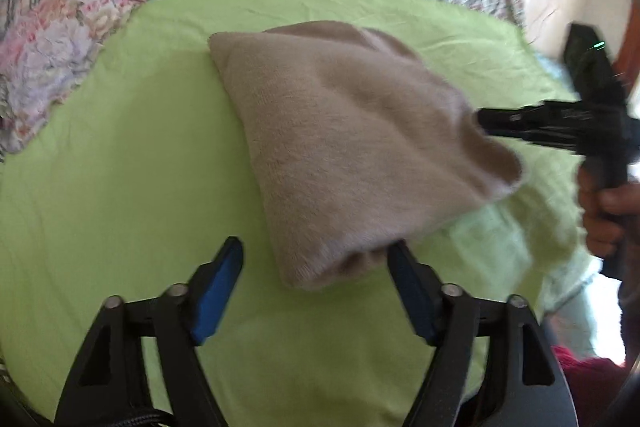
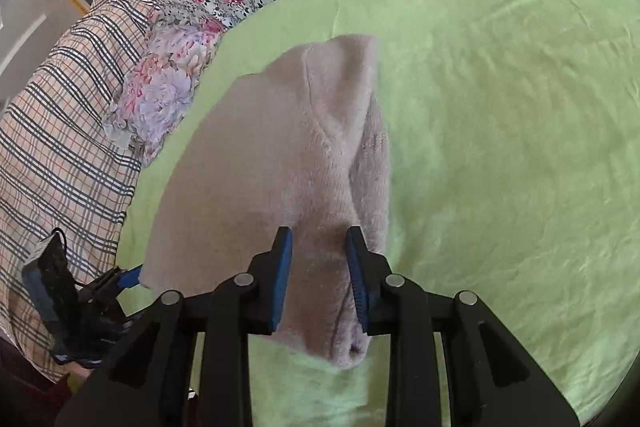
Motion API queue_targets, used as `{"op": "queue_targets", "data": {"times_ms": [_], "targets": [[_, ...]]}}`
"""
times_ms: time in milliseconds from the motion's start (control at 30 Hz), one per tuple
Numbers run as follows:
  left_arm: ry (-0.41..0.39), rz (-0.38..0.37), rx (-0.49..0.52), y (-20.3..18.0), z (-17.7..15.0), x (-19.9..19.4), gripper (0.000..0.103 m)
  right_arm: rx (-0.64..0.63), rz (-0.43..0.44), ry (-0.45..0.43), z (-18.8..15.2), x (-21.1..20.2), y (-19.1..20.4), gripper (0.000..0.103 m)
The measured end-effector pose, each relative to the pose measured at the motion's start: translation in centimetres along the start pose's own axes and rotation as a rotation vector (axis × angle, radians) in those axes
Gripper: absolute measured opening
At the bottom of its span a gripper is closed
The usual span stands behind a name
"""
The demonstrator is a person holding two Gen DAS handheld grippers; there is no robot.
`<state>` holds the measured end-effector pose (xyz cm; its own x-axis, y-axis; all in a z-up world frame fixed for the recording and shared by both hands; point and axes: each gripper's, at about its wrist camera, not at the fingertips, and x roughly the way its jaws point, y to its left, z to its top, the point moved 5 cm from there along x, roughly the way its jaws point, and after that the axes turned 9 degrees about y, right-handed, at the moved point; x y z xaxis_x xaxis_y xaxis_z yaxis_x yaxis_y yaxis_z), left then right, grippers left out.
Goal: Fold small clothes
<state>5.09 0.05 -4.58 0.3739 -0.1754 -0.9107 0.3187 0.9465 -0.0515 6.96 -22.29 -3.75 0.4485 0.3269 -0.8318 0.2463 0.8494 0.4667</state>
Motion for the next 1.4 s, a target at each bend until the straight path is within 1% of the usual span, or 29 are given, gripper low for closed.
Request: {"op": "queue_targets", "data": {"times_ms": [33, 67, 100, 133, 167, 233, 300, 333, 367, 467, 567, 600, 633, 667, 700, 733, 767, 833, 867, 933, 1000, 1033, 1100, 1167, 1200, 1233, 1333, 1367, 1400], "targets": [[0.002, 0.026, -0.005, 0.2, 0.0, 0.3, 0.057, 0.002, 0.009, -0.003, 0.2, 0.1, 0.1, 0.03], [0.005, 0.06, -0.025, 0.7, 0.1, 0.6, 0.054, 0.004, 0.015, -0.005, 0.3, 0.2, 0.2, 0.03], [0.008, 0.071, -0.046, 1.2, 0.1, 0.8, 0.054, 0.007, 0.02, -0.006, 0.6, 0.4, 0.2, 0.03], [0.012, 0.059, -0.086, 2.0, 0.0, 0.9, 0.054, 0.011, 0.024, -0.004, 0.8, 0.7, 0.2, 0.03], [0.008, 0.018, -0.145, 2.8, 0.0, 0.7, 0.052, 0.016, 0.024, -0.002, 0.9, 0.9, 0.1, 0.03], [-0.011, 0.001, -0.176, 3.1, 0.2, 0.4, 0.051, 0.035, 0.014, -0.008, 1.2, 1.1, 0.1, 0.03], [-0.024, 0.049, -0.145, 2.5, 0.2, 0.1, 0.046, 0.033, -0.005, -0.04, 1.2, 0.5, 0.1, 0.03], [-0.025, 0.066, -0.131, 2.2, 0.1, 0.2, 0.041, 0.028, -0.024, -0.061, 1.1, 0.0, 0.0, 0.03], [-0.02, 0.069, -0.127, 1.9, 0.0, 0.3, 0.039, 0.018, -0.041, -0.077, 1.0, -0.4, 0.0, 0.03], [-0.004, 0.065, -0.14, 2.1, -0.2, 0.6, 0.039, -0.021, -0.053, -0.056, 1.1, -0.2, 0.2, 0.03], [-0.027, 0.094, -0.109, 1.5, 0.3, -0.1, 0.039, -0.039, -0.049, -0.029, 1.8, 1.3, 0.5, 0.03], [-0.03, 0.102, -0.103, 1.4, 0.4, -0.2, 0.039, -0.028, -0.024, -0.005, 2.3, 2.1, 0.5, 0.03], [-0.025, 0.107, -0.104, 1.5, 0.3, -0.1, 0.034, -0.014, 0.001, 0.006, 2.7, 2.6, 0.5, 0.03], [-0.013, 0.089, -0.112, 1.6, 0.2, 0.3, 0.022, 0.017, 0.047, 0.022, 3.4, 3.1, 0.3, 0.03], [-0.001, 0.076, -0.122, 1.7, 0.1, 0.6, 0.017, 0.039, 0.072, 0.027, 3.9, 3.4, 0.3, 0.019], [0.009, 0.074, -0.139, 1.9, 0.0, 0.9, 0.015, 0.018, 0.084, 0.018, 4.7, 3.1, 1.2, 0.013], [0.019, 0.086, -0.156, 2.1, -0.2, 1.1, 0.014, -0.024, 0.073, -0.006, 5.1, 2.5, 2.4, 0.013], [0.037, 0.098, -0.197, 2.6, -0.8, 1.3, 0.013, -0.146, 0.106, -0.083, 5.4, -0.1, 6.3, 0.013], [0.049, 0.092, -0.224, 2.9, -1.1, 1.4, 0.012, -0.18, 0.104, -0.101, 5.4, -1.0, 7.3, 0.013], [0.059, 0.065, -0.276, 3.5, -1.8, 1.5, 0.012, -0.212, 0.031, -0.092, 5.0, -1.3, 7.6, 0.013], [0.058, 0.071, -0.287, 3.3, -1.8, 1.3, 0.012, -0.188, -0.021, -0.055, 4.5, -0.1, 6.1, 0.013], [0.059, 0.079, -0.283, 3.1, -1.7, 1.3, 0.011, -0.139, -0.037, -0.017, 4.0, 1.1, 4.3, 0.013], [0.067, 0.092, -0.271, 2.3, -1.5, 1.5, 0.011, -0.089, -0.035, 0.018, 3.3, 2.4, 2.3, 0.013], [0.07, 0.11, -0.256, 1.8, -1.5, 1.5, 0.011, -0.039, -0.003, 0.004, 2.4, 2.5, 1.0, 0.015], [0.07, 0.114, -0.253, 1.8, -1.4, 1.5, 0.011, -0.023, 0.007, -0.006, 2.0, 2.0, 0.8, 0.02], [0.071, 0.111, -0.254, 1.8, -1.4, 1.5, 0.011, -0.007, 0.016, -0.013, 1.5, 1.4, 0.8, 0.021], [0.075, 0.084, -0.275, 2.4, -1.2, 1.7, 0.011, -0.033, 0.069, -0.029, -1.2, -1.0, 1.8, 0.027], [0.076, 0.079, -0.281, 2.6, -1.2, 1.8, 0.011, -0.046, 0.068, -0.029, -2.1, -1.3, 2.1, 0.037], [0.077, 0.079, -0.279, 2.7, -1.2, 1.8, 0.011, -0.054, 0.062, -0.021, -2.9, -1.4, 2.2, 0.043]]}}
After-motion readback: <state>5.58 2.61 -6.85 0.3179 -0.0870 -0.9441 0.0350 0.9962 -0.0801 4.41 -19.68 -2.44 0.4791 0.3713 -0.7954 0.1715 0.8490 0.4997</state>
